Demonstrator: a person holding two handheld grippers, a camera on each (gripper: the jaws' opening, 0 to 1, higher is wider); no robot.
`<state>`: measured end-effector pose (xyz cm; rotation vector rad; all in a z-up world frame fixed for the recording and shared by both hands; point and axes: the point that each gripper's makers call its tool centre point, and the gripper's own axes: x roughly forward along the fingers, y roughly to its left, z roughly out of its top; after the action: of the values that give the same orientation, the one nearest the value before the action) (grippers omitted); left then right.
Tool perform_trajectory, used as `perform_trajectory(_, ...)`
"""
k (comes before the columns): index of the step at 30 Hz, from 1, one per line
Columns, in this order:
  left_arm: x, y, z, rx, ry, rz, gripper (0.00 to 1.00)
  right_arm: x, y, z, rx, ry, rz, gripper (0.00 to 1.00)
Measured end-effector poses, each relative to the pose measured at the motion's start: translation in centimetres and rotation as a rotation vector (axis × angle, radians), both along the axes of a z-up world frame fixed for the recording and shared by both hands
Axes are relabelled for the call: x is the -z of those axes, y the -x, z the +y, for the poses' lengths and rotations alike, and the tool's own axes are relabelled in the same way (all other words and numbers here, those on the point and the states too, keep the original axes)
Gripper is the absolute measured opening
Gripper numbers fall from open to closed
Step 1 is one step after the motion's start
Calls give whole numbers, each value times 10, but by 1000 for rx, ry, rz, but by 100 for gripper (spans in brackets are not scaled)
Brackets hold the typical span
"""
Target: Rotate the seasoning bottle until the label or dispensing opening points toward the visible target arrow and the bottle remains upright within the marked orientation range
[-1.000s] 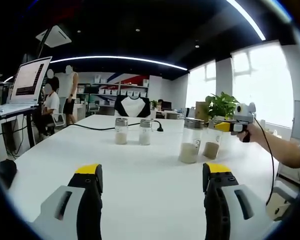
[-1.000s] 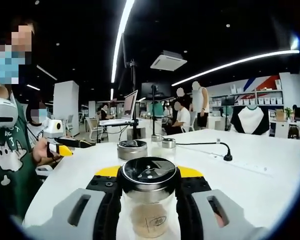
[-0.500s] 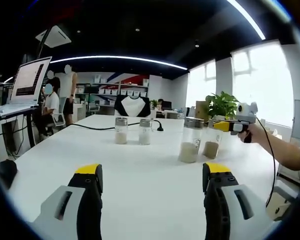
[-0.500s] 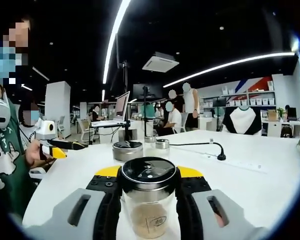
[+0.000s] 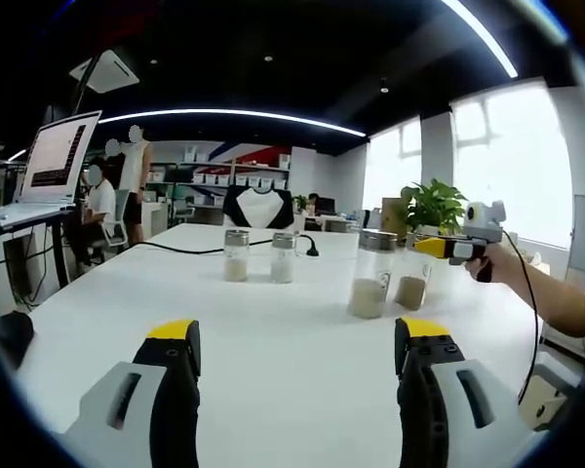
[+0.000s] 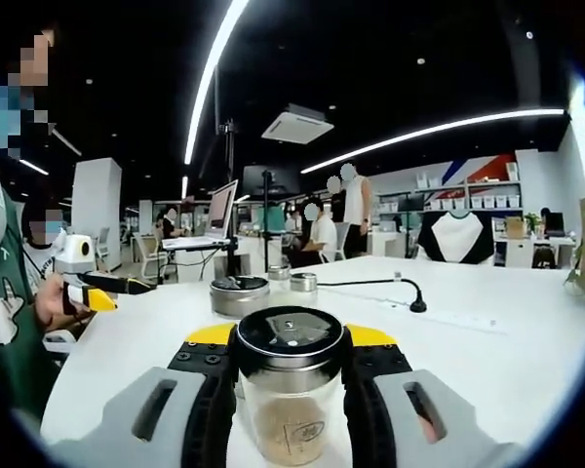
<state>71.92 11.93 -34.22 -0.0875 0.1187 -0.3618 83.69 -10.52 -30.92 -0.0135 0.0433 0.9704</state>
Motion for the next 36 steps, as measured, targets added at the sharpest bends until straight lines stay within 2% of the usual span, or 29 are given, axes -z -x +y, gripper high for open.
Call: perform_trajectory(36,-5,3,0,-3,-1,-8,86,1,7,2,230,1,-14,40)
